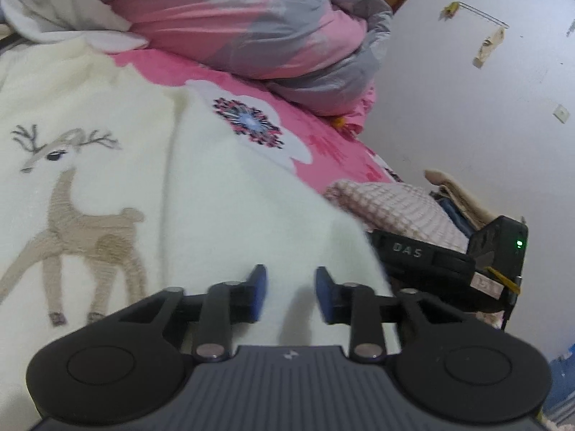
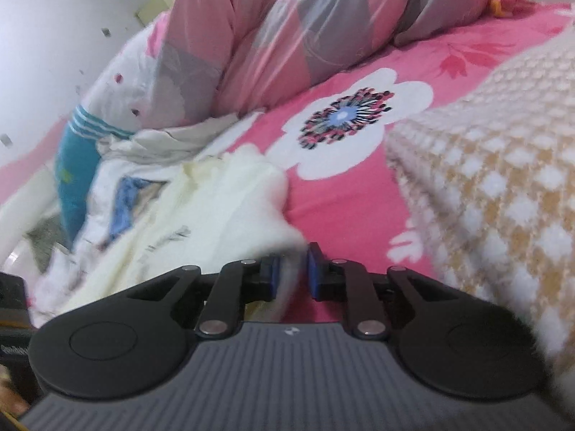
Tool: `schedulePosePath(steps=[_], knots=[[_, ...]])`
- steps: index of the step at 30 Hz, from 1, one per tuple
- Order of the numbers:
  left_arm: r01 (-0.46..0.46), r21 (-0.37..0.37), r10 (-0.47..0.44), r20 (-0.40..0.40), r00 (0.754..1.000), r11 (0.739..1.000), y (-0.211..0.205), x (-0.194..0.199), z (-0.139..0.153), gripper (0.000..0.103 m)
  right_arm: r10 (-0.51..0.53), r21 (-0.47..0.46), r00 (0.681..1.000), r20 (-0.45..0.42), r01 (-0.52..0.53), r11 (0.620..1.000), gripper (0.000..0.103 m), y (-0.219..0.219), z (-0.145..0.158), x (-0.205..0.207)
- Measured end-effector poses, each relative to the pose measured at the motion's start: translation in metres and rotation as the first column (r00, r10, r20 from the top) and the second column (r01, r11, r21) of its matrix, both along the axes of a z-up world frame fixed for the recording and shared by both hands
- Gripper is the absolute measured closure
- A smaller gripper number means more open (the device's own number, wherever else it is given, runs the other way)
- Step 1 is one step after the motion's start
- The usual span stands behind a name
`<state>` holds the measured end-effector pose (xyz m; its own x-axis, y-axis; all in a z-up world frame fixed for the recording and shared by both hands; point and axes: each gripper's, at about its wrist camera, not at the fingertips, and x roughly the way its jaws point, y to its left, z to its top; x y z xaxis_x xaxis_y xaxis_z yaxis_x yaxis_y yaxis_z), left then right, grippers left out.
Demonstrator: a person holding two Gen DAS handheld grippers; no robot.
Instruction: Fold clothes
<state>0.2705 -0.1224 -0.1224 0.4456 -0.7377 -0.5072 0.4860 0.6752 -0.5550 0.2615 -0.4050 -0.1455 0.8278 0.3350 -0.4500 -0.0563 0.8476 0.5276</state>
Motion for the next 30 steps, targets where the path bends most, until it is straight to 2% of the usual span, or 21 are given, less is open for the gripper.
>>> schedulePosePath(steps=[3, 7, 8, 9, 11, 14, 15, 17, 19, 20, 22, 24, 25, 26, 27, 28, 30], knots=[[-0.016, -0.026, 0.015, -0.027, 1.0, 1.0, 0.007, 0.001, -0.001, 0.076, -0.007, 0.001, 1.0, -0.007, 0.007, 1.0, 0.09, -0.002, -0.002, 0.002], [0.0, 0.036, -0.001, 0.025, 1.0, 0.999, 0.001, -0.011, 0.005, 0.068, -0.005, -0.051, 1.0, -0.021, 0.004, 0.999, 0.088, 0.005, 0.002, 0.002], [0.002, 0.056, -0.004, 0.042, 0.999, 0.998, -0.002, -0.013, 0.006, 0.067, -0.003, -0.083, 1.0, -0.025, 0.001, 0.997, 0.084, 0.008, 0.005, 0.0], [0.005, 0.073, -0.009, 0.055, 0.998, 0.997, -0.005, -0.015, 0.006, 0.067, -0.004, -0.131, 1.0, -0.027, 0.0, 0.991, 0.078, 0.011, 0.01, -0.005], [0.006, 0.09, -0.013, 0.071, 0.997, 0.996, -0.008, -0.017, 0.006, 0.066, -0.017, -0.257, 1.0, -0.015, 0.012, 0.966, 0.073, 0.019, 0.023, -0.02], [0.006, 0.081, -0.012, 0.074, 0.997, 0.997, -0.007, -0.018, 0.004, 0.066, -0.075, -0.452, 0.995, 0.059, 0.093, 0.887, 0.073, 0.033, 0.049, -0.053], [0.005, 0.076, -0.011, 0.074, 0.997, 0.997, -0.006, -0.018, 0.003, 0.066, -0.077, -0.451, 0.993, 0.092, 0.11, 0.886, 0.073, 0.035, 0.058, -0.063], [0.004, 0.075, -0.01, 0.076, 0.997, 0.997, -0.007, -0.018, 0.002, 0.066, -0.037, -0.391, 0.988, 0.147, 0.092, 0.916, 0.075, 0.035, 0.074, -0.077], [0.003, 0.082, -0.01, 0.082, 0.997, 0.997, -0.008, -0.02, 0.003, 0.066, 0.087, -0.366, 0.982, 0.166, -0.02, 0.93, 0.077, 0.047, 0.078, -0.071], [0.002, 0.086, -0.01, 0.086, 0.996, 0.996, -0.008, -0.02, 0.003, 0.066, 0.151, -0.36, 0.973, 0.174, -0.079, 0.929, 0.082, 0.054, 0.079, -0.067], [0.004, 0.085, -0.012, 0.088, 0.996, 0.996, -0.009, -0.02, 0.002, 0.066, 0.215, -0.374, 0.969, 0.12, -0.156, 0.914, 0.091, 0.061, 0.065, -0.051], [0.009, 0.08, -0.016, 0.083, 0.996, 0.997, -0.009, -0.02, 0.001, 0.066, 0.173, -0.348, 0.985, 0.029, -0.152, 0.925, 0.1, 0.043, 0.037, -0.035], [0.01, 0.08, -0.017, 0.084, 0.996, 0.997, -0.008, -0.019, 0.001, 0.066, 0.14, -0.331, 0.99, -0.02, -0.139, 0.933, 0.1, 0.031, 0.022, -0.027], [0.009, 0.08, -0.016, 0.085, 0.996, 0.997, -0.008, -0.019, 0.001, 0.066, 0.121, -0.263, 0.992, -0.045, -0.128, 0.956, 0.1, 0.017, 0.017, -0.025], [0.006, 0.085, -0.013, 0.085, 0.996, 0.996, -0.008, -0.02, 0.003, 0.066, 0.102, -0.222, 0.994, -0.046, -0.11, 0.969, 0.099, 0.01, 0.024, -0.027], [0.002, 0.091, -0.009, 0.085, 0.996, 0.996, -0.008, -0.022, 0.006, 0.066, 0.085, -0.255, 0.996, -0.018, -0.087, 0.963, 0.099, 0.013, 0.037, -0.034], [-0.008, 0.103, -0.001, 0.085, 0.996, 0.995, -0.007, -0.025, 0.011, 0.064, 0.124, -0.317, 0.99, 0.066, -0.097, 0.943, 0.099, 0.024, 0.063, -0.051]])
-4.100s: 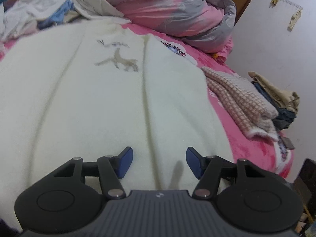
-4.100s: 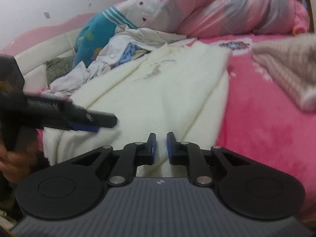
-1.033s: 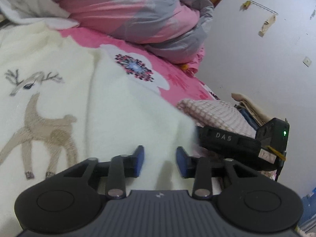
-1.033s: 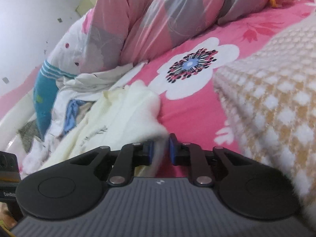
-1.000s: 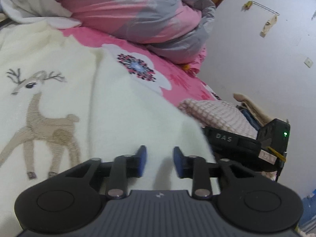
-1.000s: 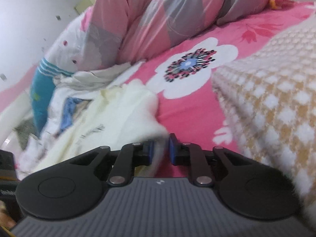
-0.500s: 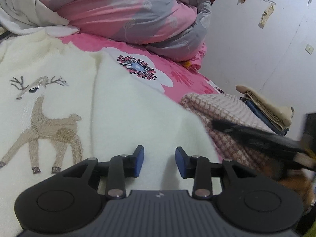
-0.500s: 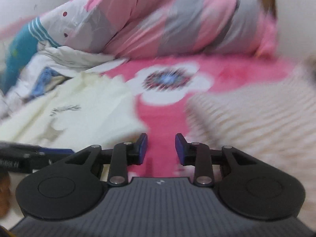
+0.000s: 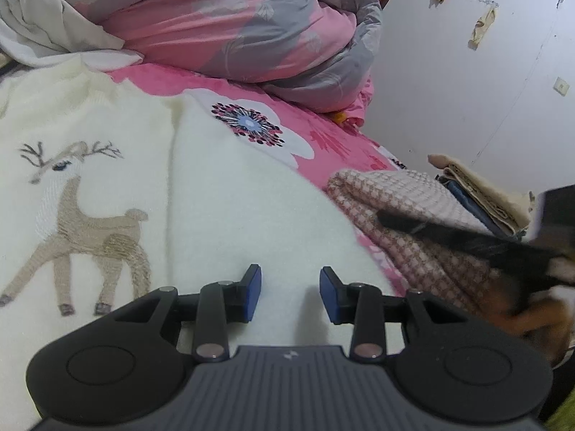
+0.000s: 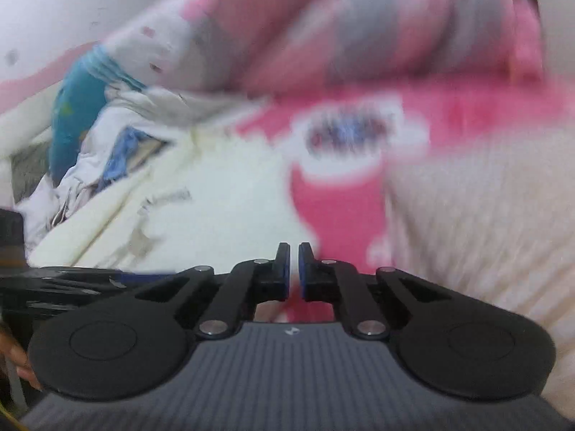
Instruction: Fold clothes
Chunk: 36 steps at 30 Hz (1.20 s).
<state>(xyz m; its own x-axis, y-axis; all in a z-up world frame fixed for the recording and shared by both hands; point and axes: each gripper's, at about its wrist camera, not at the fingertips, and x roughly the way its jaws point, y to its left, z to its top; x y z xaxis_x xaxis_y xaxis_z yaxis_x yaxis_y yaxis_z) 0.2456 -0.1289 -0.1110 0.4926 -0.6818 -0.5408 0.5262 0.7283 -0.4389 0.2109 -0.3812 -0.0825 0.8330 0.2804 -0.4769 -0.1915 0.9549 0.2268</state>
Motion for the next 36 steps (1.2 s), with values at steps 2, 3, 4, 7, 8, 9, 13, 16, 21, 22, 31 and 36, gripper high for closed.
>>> schedulePosePath(steps=[2, 3, 4, 7, 8, 9, 13, 16, 21, 22, 31, 36], knots=[[-0.003, 0.005, 0.003, 0.017, 1.0, 1.0, 0.004, -0.012, 0.01, 0.057, 0.062, 0.048, 0.998, 0.004, -0.062, 0.997, 0.099, 0.005, 0.01, -0.008], [0.001, 0.009, -0.001, 0.029, 1.0, 1.0, 0.006, -0.02, 0.015, 0.057, 0.08, 0.043, 0.997, -0.017, -0.08, 0.996, 0.099, 0.007, 0.005, -0.008], [0.01, 0.017, -0.011, 0.038, 0.999, 1.0, 0.008, -0.03, 0.019, 0.056, 0.083, 0.017, 0.995, -0.046, -0.083, 0.996, 0.099, 0.009, -0.005, -0.006], [0.027, 0.054, -0.028, 0.029, 0.999, 0.998, 0.014, -0.054, 0.021, 0.056, 0.087, -0.061, 0.987, -0.134, -0.096, 0.994, 0.102, 0.015, -0.035, 0.0], [0.027, 0.067, -0.029, 0.026, 0.999, 0.997, 0.018, -0.063, 0.021, 0.056, 0.069, -0.057, 0.986, -0.153, -0.079, 0.995, 0.102, 0.015, -0.035, 0.001], [0.029, 0.07, -0.031, 0.027, 0.999, 0.997, 0.022, -0.072, 0.022, 0.056, 0.026, -0.037, 0.987, -0.158, -0.032, 0.999, 0.099, 0.016, -0.022, -0.003], [0.022, 0.038, -0.023, 0.02, 1.0, 0.999, 0.039, -0.111, 0.025, 0.055, 0.061, 0.057, 0.993, -0.1, -0.055, 0.997, 0.098, 0.024, 0.009, -0.04], [0.012, 0.035, -0.012, -0.004, 1.0, 0.999, 0.044, -0.134, 0.018, 0.054, 0.104, 0.076, 0.979, -0.178, -0.092, 0.993, 0.099, 0.036, -0.007, -0.052], [-0.038, 0.001, 0.038, -0.014, 0.999, 0.999, 0.054, -0.159, 0.014, 0.054, 0.016, 0.041, 0.974, -0.225, -0.007, 0.999, 0.094, 0.046, -0.018, -0.063], [-0.046, -0.023, 0.046, -0.011, 0.999, 0.999, 0.059, -0.164, 0.017, 0.053, 0.011, 0.042, 0.977, -0.212, -0.002, 0.999, 0.094, 0.049, -0.006, -0.071], [-0.073, -0.046, 0.071, -0.03, 0.997, 0.996, 0.069, -0.198, 0.002, 0.049, 0.062, 0.039, 0.977, -0.202, -0.055, 0.998, 0.095, 0.078, -0.018, -0.138], [-0.076, -0.044, 0.076, 0.0, 0.997, 0.996, 0.077, -0.209, 0.01, 0.044, 0.044, 0.021, 0.986, -0.159, -0.041, 0.999, 0.094, 0.086, -0.009, -0.157]])
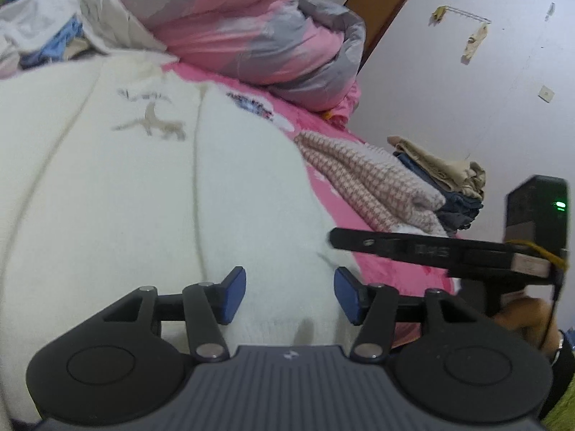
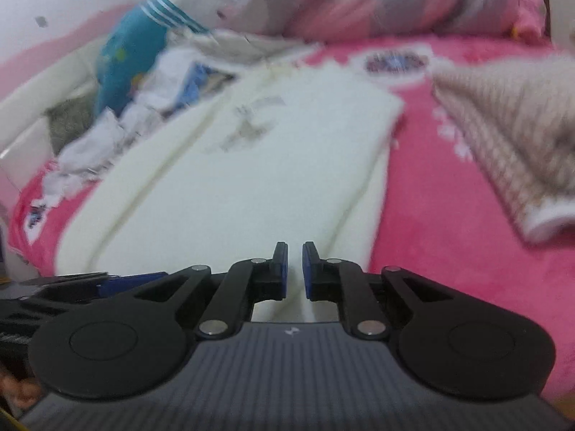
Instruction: Fold clothes
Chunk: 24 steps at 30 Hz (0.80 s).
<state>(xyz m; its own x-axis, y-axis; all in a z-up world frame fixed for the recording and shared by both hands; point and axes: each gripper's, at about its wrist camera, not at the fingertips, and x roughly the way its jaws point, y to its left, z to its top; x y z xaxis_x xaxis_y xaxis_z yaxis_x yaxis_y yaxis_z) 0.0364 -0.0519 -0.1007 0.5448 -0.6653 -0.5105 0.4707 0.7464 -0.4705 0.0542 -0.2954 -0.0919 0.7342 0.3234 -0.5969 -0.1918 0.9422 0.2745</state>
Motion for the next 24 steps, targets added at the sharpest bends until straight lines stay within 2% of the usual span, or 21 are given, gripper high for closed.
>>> schedulePosePath(steps=[2, 4, 5, 10, 13, 16, 19, 21, 24], knots=[[0.001, -0.004, -0.002, -0.023, 1.0, 1.0, 0.001, -0.001, -0.006, 0.043, 0.019, -0.024, 1.0, 0.011, -0.019, 1.0, 0.094, 0.006, -0.002, -0.009], [-0.003, -0.011, 0.003, -0.044, 0.999, 1.0, 0.0, -0.002, -0.011, 0.043, 0.008, -0.05, 0.999, -0.038, -0.01, 0.999, 0.094, 0.012, -0.027, -0.006], [-0.004, -0.006, 0.004, -0.042, 0.999, 1.0, -0.002, -0.002, -0.011, 0.043, -0.004, -0.046, 1.0, -0.016, 0.003, 0.999, 0.095, 0.012, -0.034, -0.008], [-0.027, 0.026, 0.028, -0.039, 0.999, 0.999, 0.003, -0.008, 0.0, 0.038, -0.049, -0.017, 0.998, 0.031, 0.05, 0.999, 0.094, 0.013, -0.038, -0.017], [-0.061, 0.039, 0.062, -0.037, 0.997, 0.997, 0.01, -0.013, 0.007, 0.027, -0.05, -0.058, 0.997, 0.06, 0.054, 0.997, 0.092, 0.018, -0.034, -0.024], [-0.108, 0.057, 0.109, -0.011, 0.994, 0.992, 0.021, -0.021, 0.016, 0.02, -0.07, -0.046, 0.993, 0.094, 0.075, 0.996, 0.086, 0.017, -0.022, -0.032], [-0.156, 0.069, 0.156, 0.004, 0.988, 0.985, 0.033, -0.028, 0.026, 0.013, -0.088, -0.012, 0.989, 0.119, 0.09, 0.996, 0.071, 0.012, -0.011, -0.042], [-0.188, 0.073, 0.188, 0.011, 0.982, 0.979, 0.041, -0.031, 0.031, 0.007, -0.099, 0.003, 0.987, 0.129, 0.099, 0.995, 0.056, 0.009, -0.004, -0.049], [-0.237, 0.065, 0.237, 0.003, 0.971, 0.969, 0.054, -0.033, 0.039, 0.004, -0.097, 0.014, 0.984, 0.152, 0.096, 0.995, 0.055, 0.008, 0.006, -0.058]])
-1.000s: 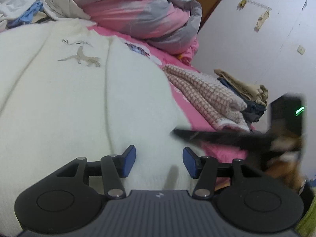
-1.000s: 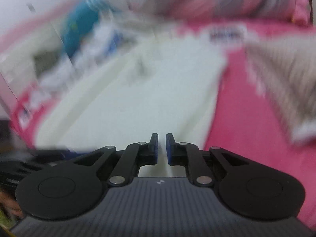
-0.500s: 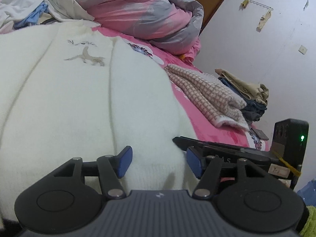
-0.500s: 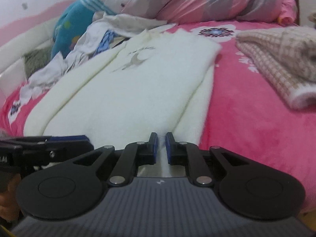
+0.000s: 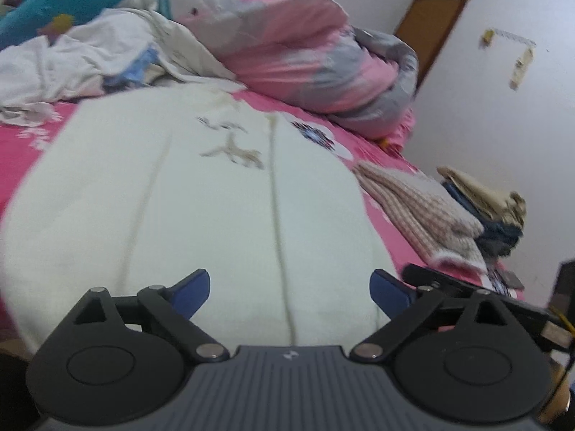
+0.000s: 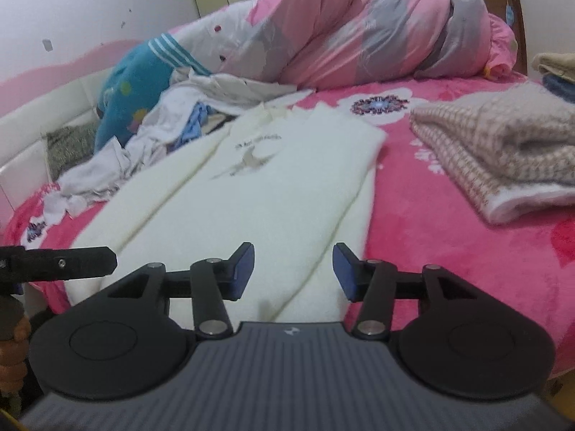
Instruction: Fold clothes
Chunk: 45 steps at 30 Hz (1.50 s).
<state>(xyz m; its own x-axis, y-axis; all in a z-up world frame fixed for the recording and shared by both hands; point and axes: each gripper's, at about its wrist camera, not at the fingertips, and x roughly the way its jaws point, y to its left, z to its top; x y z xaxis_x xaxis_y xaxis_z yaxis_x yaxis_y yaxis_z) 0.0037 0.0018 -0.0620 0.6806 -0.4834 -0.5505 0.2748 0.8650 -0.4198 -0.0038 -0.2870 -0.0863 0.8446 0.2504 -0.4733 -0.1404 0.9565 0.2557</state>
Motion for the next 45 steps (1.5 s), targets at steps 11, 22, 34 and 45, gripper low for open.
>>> schedulePosePath(steps=[11, 22, 34, 45], knots=[[-0.132, 0.02, 0.132, -0.008, 0.991, 0.991, 0.034, 0.0, 0.017, 0.0, 0.003, 0.007, 0.996, 0.084, -0.003, 1.0, 0.002, 0.01, 0.029, -0.016], [-0.175, 0.044, 0.174, 0.04, 0.984, 0.984, 0.048, 0.029, 0.032, 0.0, -0.025, 0.005, 0.995, 0.094, 0.025, 1.0, 0.001, 0.019, 0.028, 0.003], [-0.114, 0.293, 0.046, 0.228, 0.973, 0.949, 0.031, 0.194, 0.059, 0.0, 0.239, -0.049, 0.947, 0.213, -0.234, 0.971, 0.001, 0.013, 0.074, 0.129], [0.057, 0.434, -0.18, 0.247, 0.952, 0.899, -0.027, 0.387, 0.022, 0.004, 0.425, -0.15, 0.905, -0.024, -0.424, 0.893, 0.001, 0.012, 0.058, 0.376]])
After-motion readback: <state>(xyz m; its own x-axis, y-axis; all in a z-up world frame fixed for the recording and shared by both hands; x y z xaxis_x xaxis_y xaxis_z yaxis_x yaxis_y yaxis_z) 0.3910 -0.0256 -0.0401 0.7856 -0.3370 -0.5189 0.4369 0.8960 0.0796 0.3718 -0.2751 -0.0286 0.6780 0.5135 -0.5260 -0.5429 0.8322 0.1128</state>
